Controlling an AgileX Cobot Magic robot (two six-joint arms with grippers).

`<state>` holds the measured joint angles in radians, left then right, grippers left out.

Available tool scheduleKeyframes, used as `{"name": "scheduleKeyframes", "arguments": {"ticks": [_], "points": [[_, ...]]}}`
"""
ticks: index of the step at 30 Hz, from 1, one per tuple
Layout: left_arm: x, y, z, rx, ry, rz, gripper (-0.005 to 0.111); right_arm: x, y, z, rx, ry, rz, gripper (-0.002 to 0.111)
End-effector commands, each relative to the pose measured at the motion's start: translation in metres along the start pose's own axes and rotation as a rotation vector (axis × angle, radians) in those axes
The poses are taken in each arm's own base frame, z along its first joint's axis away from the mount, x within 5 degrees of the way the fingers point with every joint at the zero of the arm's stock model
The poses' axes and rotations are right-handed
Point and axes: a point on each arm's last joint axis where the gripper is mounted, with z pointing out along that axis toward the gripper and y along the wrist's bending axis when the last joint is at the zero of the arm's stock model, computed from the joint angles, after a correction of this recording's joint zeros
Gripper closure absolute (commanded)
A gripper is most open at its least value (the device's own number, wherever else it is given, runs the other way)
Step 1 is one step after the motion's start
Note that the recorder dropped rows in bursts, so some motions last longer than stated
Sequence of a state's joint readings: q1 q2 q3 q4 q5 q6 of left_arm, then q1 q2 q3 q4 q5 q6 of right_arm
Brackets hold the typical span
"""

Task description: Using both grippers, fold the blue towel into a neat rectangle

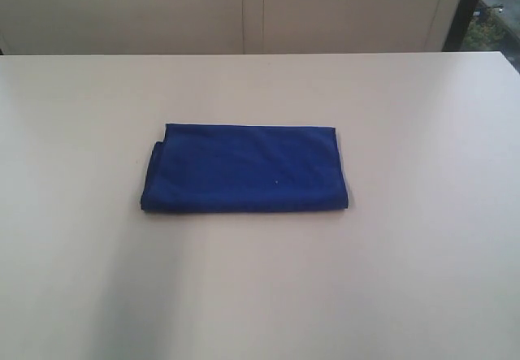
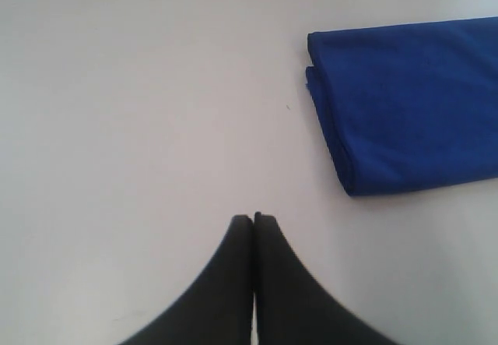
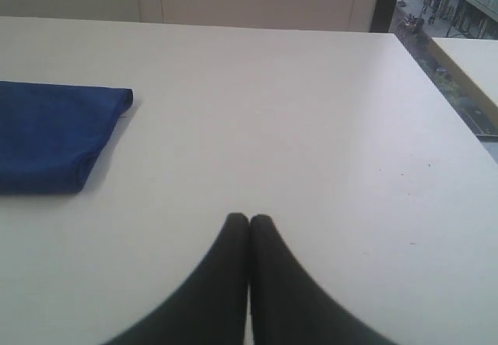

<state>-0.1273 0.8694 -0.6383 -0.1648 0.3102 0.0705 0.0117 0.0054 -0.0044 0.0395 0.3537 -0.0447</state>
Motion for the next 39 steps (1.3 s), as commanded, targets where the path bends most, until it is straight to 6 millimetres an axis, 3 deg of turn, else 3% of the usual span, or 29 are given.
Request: {"name": "scheduleKeyframes", "arguments": {"ticks": [1, 28, 39], "points": [[0.001, 0.000, -0.001, 0.001, -0.001, -0.001, 0.107, 0.000, 0.000, 0.000, -0.003, -0.020, -0.008, 0.108], [0.001, 0.000, -0.002, 0.001, -0.003, -0.001, 0.107, 0.000, 0.000, 0.000, -0.003, -0.020, -0.008, 0.108], [-0.001, -0.003, -0.029, -0.006, -0.119, 0.077, 0.107, 0.000, 0.000, 0.000, -0.003, -0.020, -0.008, 0.108]]}}
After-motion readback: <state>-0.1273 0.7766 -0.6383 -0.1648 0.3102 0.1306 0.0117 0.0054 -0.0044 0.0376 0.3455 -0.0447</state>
